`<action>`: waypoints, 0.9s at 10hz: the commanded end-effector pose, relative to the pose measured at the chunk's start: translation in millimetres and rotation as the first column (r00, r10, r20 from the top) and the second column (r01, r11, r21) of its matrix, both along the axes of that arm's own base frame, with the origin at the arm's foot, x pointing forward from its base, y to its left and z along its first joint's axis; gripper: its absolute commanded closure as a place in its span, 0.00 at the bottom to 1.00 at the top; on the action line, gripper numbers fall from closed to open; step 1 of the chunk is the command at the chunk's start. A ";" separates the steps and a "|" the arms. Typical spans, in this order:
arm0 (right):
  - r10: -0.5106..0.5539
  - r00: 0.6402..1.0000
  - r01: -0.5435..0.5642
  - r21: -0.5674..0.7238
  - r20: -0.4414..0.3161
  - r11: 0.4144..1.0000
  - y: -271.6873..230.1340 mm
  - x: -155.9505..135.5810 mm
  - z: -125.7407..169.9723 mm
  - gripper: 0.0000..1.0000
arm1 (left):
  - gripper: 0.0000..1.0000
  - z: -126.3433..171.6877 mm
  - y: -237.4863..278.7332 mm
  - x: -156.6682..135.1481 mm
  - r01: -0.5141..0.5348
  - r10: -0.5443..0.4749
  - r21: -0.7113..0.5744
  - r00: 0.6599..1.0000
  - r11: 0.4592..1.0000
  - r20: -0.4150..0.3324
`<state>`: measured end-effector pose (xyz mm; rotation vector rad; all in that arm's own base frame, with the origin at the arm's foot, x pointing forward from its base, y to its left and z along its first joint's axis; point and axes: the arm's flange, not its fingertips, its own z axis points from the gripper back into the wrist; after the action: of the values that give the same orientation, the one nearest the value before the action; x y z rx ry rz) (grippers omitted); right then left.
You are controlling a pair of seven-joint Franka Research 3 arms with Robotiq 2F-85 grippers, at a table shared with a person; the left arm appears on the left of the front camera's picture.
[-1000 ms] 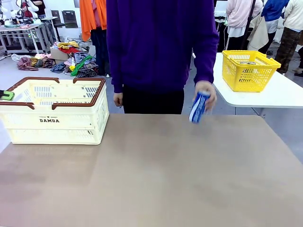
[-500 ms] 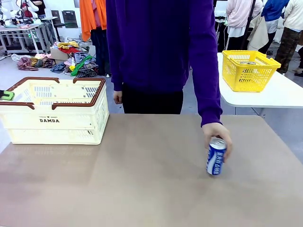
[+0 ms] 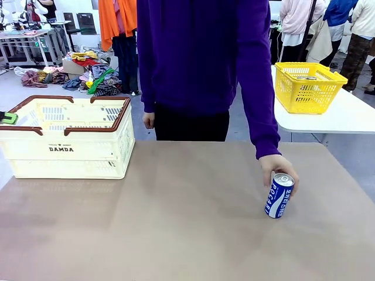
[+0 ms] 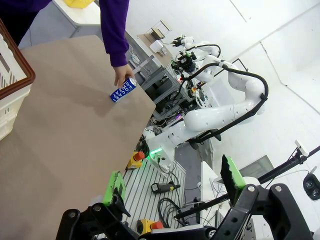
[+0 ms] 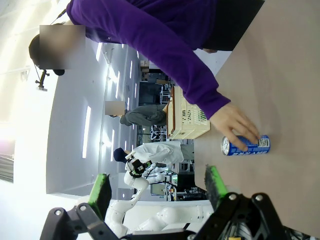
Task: Place the drinks into the Shopping basket.
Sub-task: Pick up one drink and place it into the Shopping basket.
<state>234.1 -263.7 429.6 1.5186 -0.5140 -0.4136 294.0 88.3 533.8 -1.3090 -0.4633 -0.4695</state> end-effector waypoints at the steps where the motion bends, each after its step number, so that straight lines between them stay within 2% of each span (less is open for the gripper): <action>1: 0.001 1.000 -0.001 0.002 0.015 1.000 -0.3 -1.1 2.5 0.00 | 0.00 2.3 -2.6 -1.6 -0.001 0.001 -0.026 1.000 1.000 0.003; 5: 0.000 1.000 0.000 0.000 0.000 1.000 0.0 0.0 0.0 0.00 | 0.00 2.3 -2.6 -1.6 -0.001 0.001 -0.026 1.000 1.000 0.003; 6: 0.045 0.997 -0.052 -0.105 -0.063 0.993 9.6 5.7 18.6 0.00 | 0.00 2.3 -2.6 -1.6 -0.001 0.001 -0.026 1.000 1.000 0.003; 8: 0.206 0.957 -0.261 -0.297 -0.205 0.918 72.4 61.2 62.8 0.00 | 0.00 2.3 -2.6 -1.6 -0.001 0.001 -0.026 1.000 1.000 0.003; 9: 0.267 0.930 -0.351 -0.396 -0.251 0.849 119.7 93.7 85.2 0.00 | 0.00 2.3 -2.6 -1.6 -0.001 0.001 -0.026 1.000 1.000 0.003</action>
<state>296.1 -183.3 489.5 1.2221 -0.2917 -0.2630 294.2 87.7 533.5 -1.3089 -0.4617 -0.4694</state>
